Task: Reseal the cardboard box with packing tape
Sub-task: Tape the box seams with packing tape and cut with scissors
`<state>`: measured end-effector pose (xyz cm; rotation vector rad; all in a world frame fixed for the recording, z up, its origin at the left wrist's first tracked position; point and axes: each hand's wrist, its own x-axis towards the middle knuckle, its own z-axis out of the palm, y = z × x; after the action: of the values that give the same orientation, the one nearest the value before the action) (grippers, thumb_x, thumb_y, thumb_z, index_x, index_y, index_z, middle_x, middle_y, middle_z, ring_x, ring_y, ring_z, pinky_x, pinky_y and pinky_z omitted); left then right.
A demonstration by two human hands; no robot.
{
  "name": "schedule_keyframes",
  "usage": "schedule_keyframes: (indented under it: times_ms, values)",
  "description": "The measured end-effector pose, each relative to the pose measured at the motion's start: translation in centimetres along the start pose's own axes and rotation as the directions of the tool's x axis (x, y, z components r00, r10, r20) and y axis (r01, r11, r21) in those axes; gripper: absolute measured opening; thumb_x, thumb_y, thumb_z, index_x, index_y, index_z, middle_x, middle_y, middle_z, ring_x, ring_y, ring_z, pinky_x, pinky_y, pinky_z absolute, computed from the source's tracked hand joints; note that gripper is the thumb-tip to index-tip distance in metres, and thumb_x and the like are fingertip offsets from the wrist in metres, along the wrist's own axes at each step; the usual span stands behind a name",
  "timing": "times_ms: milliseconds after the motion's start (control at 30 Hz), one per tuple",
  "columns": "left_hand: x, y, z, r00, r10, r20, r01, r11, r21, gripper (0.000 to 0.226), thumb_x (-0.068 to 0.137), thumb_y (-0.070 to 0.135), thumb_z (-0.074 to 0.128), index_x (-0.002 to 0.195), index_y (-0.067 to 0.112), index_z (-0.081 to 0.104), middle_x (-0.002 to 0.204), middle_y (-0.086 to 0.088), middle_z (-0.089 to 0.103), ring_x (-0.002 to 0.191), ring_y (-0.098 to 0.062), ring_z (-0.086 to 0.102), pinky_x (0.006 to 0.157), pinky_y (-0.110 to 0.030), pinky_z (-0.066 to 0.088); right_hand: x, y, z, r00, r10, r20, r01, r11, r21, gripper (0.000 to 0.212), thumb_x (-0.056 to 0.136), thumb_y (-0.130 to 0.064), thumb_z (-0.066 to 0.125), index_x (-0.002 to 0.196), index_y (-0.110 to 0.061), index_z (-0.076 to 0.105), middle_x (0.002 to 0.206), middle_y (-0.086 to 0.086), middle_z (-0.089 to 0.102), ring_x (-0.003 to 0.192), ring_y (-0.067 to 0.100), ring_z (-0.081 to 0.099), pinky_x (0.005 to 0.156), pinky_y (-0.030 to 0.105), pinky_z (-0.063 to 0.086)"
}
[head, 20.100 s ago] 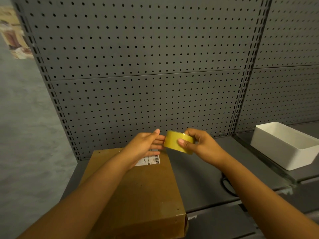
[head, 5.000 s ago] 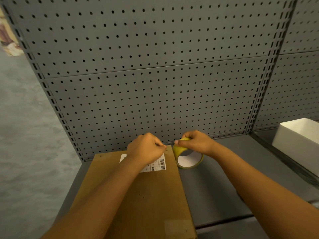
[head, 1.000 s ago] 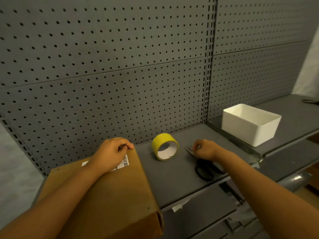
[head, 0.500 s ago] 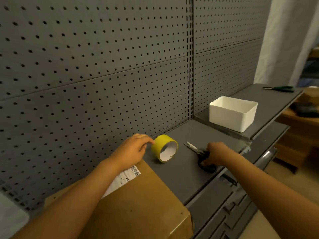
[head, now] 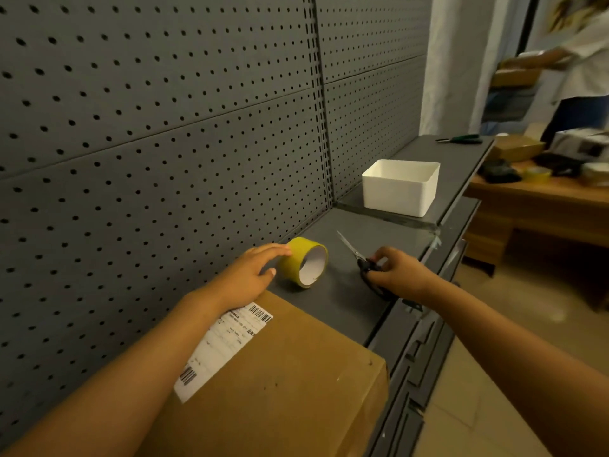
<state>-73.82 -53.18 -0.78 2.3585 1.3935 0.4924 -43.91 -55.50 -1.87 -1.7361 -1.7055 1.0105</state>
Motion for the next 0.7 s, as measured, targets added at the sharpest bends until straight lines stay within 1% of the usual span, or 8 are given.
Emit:
schedule_keyframes:
  times_ms: [67, 133, 200, 300, 367, 500, 600, 700]
  values:
    - [-0.2, -0.3, 0.5, 1.000, -0.007, -0.010, 0.006, 0.998, -0.064, 0.046, 0.100, 0.009, 0.041, 0.135, 0.038, 0.046, 0.145, 0.025, 0.035, 0.135, -0.003, 0.029, 0.113, -0.030, 0.027, -0.9, -0.4, 0.3, 0.996, -0.034, 0.081, 0.022, 0.988, 0.152, 0.026, 0.090, -0.032, 0.062, 0.110, -0.017, 0.055, 0.088, 0.008, 0.064, 0.068, 0.017, 0.060, 0.060, 0.027, 0.051]
    - [-0.1, -0.5, 0.7, 0.999, -0.002, -0.034, 0.000, 0.998, -0.064, 0.046, 0.100, 0.007, 0.038, 0.134, 0.037, 0.047, 0.144, 0.024, 0.037, 0.134, -0.004, 0.030, 0.114, -0.032, 0.027, -1.8, -1.0, 0.5, 0.980, -0.088, 0.178, 0.044, 0.971, 0.235, 0.027, 0.091, -0.032, 0.062, 0.110, -0.014, 0.055, 0.085, 0.007, 0.061, 0.065, 0.016, 0.056, 0.061, 0.029, 0.049]
    - [0.0, -0.5, 0.7, 0.998, 0.006, -0.062, -0.010, 0.999, -0.053, 0.047, 0.100, 0.006, 0.037, 0.134, 0.035, 0.049, 0.142, 0.023, 0.039, 0.133, -0.002, 0.031, 0.114, -0.031, 0.027, -2.6, -1.7, 0.6, 0.959, -0.115, 0.258, 0.037, 0.956, 0.289, 0.035, 0.089, -0.035, 0.064, 0.113, -0.012, 0.055, 0.080, 0.005, 0.057, 0.063, 0.014, 0.053, 0.058, 0.028, 0.046]
    - [0.0, -0.7, 0.8, 0.997, -0.011, -0.071, 0.006, 0.998, -0.064, 0.047, 0.100, 0.007, 0.036, 0.132, 0.037, 0.052, 0.139, 0.022, 0.041, 0.131, 0.001, 0.031, 0.113, -0.028, 0.027, -3.1, -2.5, 0.7, 0.918, -0.132, 0.373, 0.017, 0.955, 0.297, 0.044, 0.086, -0.041, 0.064, 0.112, -0.007, 0.054, 0.078, 0.005, 0.055, 0.061, 0.014, 0.053, 0.056, 0.026, 0.046]
    - [-0.1, -0.8, 0.8, 0.998, -0.024, -0.056, 0.020, 0.997, -0.075, 0.048, 0.100, 0.008, 0.035, 0.132, 0.040, 0.050, 0.139, 0.022, 0.040, 0.131, 0.001, 0.031, 0.113, -0.029, 0.027, -3.2, -2.7, 0.8, 0.871, -0.138, 0.472, -0.002, 0.959, 0.284, 0.039, 0.088, -0.039, 0.062, 0.103, -0.005, 0.052, 0.076, 0.007, 0.053, 0.058, 0.016, 0.051, 0.053, 0.027, 0.044]
    - [-0.3, -0.4, 0.6, 0.998, -0.053, -0.034, 0.050, 0.995, -0.090, 0.046, 0.102, 0.011, 0.033, 0.135, 0.040, 0.048, 0.140, 0.026, 0.038, 0.133, 0.000, 0.030, 0.113, -0.027, 0.026, -3.0, -2.6, 0.9, 0.771, -0.080, 0.632, -0.095, 0.967, 0.238, 0.027, 0.093, -0.037, 0.057, 0.095, -0.011, 0.052, 0.070, 0.005, 0.054, 0.054, 0.015, 0.050, 0.049, 0.024, 0.042]
    - [-0.3, -0.3, 0.6, 0.997, -0.066, -0.040, 0.061, 0.991, -0.117, 0.046, 0.102, 0.011, 0.033, 0.135, 0.039, 0.049, 0.142, 0.024, 0.039, 0.133, 0.002, 0.031, 0.112, -0.026, 0.026, -2.9, -2.5, 1.6, 0.740, -0.092, 0.666, -0.118, 0.957, 0.263, 0.021, 0.094, -0.038, 0.057, 0.093, -0.017, 0.055, 0.073, 0.005, 0.055, 0.056, 0.015, 0.051, 0.049, 0.023, 0.043]
    - [-0.3, -0.2, 0.7, 0.995, -0.081, -0.051, 0.073, 0.986, -0.149, 0.045, 0.102, 0.011, 0.033, 0.133, 0.037, 0.052, 0.140, 0.024, 0.042, 0.131, 0.005, 0.033, 0.111, -0.023, 0.026, -2.6, -2.8, 2.5, 0.737, -0.128, 0.663, -0.090, 0.954, 0.285, 0.019, 0.094, -0.038, 0.057, 0.096, -0.019, 0.055, 0.075, 0.005, 0.055, 0.057, 0.015, 0.051, 0.049, 0.023, 0.045]
